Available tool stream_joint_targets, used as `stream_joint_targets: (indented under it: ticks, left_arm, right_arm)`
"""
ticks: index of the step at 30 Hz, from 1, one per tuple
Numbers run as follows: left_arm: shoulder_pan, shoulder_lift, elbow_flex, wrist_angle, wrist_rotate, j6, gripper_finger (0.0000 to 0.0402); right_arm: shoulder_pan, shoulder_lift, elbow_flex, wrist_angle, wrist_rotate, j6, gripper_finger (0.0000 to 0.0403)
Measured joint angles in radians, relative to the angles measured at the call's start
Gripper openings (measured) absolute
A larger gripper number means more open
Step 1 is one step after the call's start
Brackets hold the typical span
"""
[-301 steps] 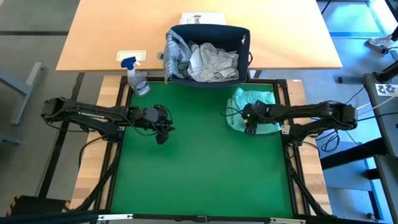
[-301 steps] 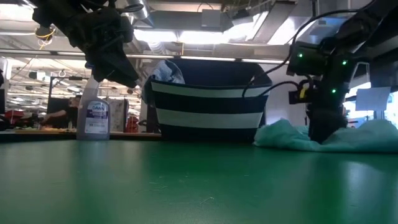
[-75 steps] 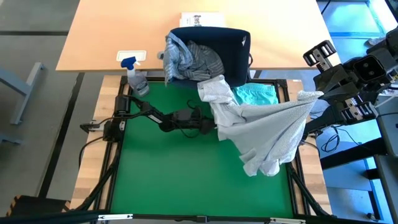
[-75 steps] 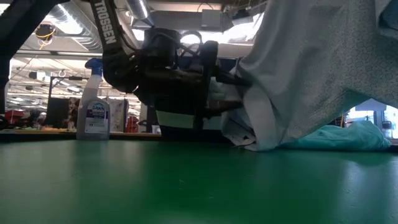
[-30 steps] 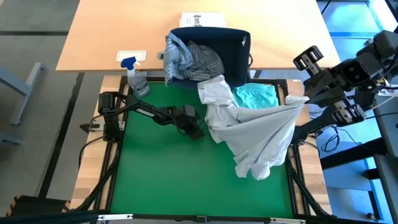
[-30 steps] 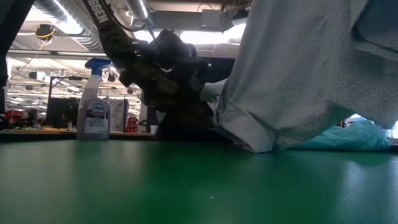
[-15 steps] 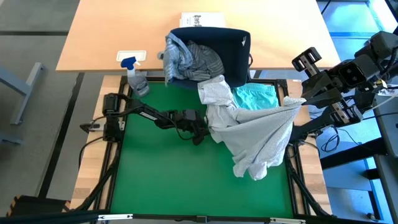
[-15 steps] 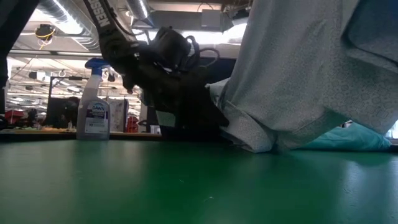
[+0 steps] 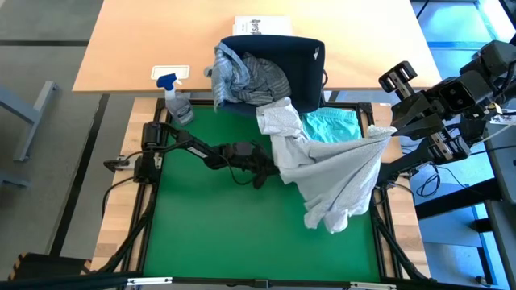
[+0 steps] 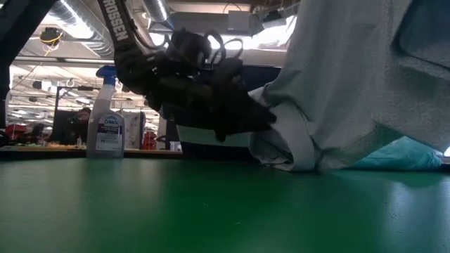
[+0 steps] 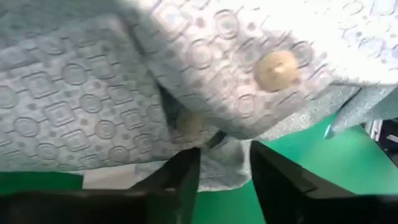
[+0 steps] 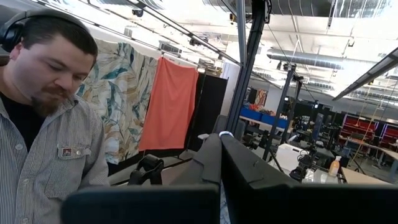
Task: Fold laundry
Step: Remove the white polo shirt from the blue laundry bin
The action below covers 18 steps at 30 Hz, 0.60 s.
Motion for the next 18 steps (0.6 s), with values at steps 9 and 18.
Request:
stream_joint_targets:
  ticks: [9, 18]
  left_arm:
    - [0.0, -0.017, 0.0, -0.022, 0.051, -0.034, 0.0006]
    - [0.014, -0.375, 0.0, -0.418, 0.085, 0.049, 0.0002]
  right_arm:
    - [0.0, -0.001, 0.0, -0.001, 0.0, 0.0, 0.0001]
    - [0.0, 0.003, 0.0, -0.02, 0.0, 0.0, 0.0001]
